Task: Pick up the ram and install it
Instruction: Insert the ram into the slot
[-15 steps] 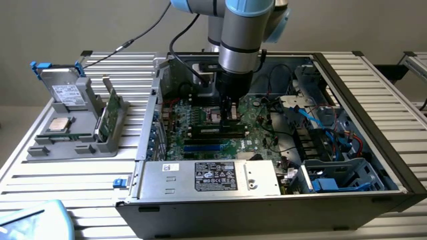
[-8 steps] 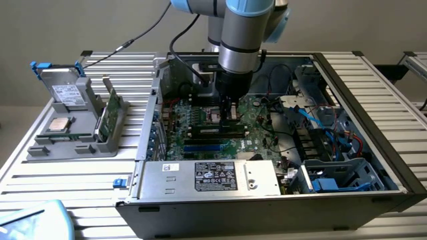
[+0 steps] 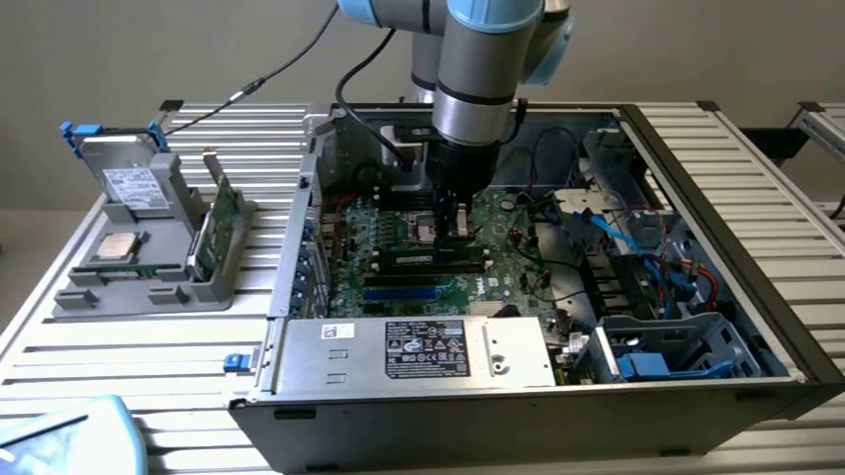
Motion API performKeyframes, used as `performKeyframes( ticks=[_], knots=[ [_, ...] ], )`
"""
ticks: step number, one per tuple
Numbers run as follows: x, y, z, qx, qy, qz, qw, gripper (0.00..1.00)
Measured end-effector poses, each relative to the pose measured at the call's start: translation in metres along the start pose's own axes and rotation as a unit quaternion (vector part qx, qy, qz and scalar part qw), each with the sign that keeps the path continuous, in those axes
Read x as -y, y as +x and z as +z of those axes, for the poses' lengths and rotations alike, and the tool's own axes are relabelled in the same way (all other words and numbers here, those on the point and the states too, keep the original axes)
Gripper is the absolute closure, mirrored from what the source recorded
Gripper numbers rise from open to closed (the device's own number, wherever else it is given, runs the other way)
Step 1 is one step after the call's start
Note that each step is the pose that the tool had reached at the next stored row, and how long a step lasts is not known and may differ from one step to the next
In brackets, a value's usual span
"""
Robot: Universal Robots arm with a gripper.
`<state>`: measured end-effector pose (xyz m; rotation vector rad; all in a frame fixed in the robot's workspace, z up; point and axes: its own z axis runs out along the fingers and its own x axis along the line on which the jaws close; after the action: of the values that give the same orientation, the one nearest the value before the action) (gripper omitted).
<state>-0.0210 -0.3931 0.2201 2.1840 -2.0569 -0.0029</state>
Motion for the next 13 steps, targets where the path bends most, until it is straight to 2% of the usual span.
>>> performKeyframes(
  ticks=[7, 13],
  knots=[
    [0.0000, 0.0000, 0.0001, 0.0002, -0.0030, 0.000, 1.0000, 0.86],
    [0.0005, 0.0002, 0.0000, -0.0011, -0.0052, -0.001, 1.0000, 0.86]
  ],
)
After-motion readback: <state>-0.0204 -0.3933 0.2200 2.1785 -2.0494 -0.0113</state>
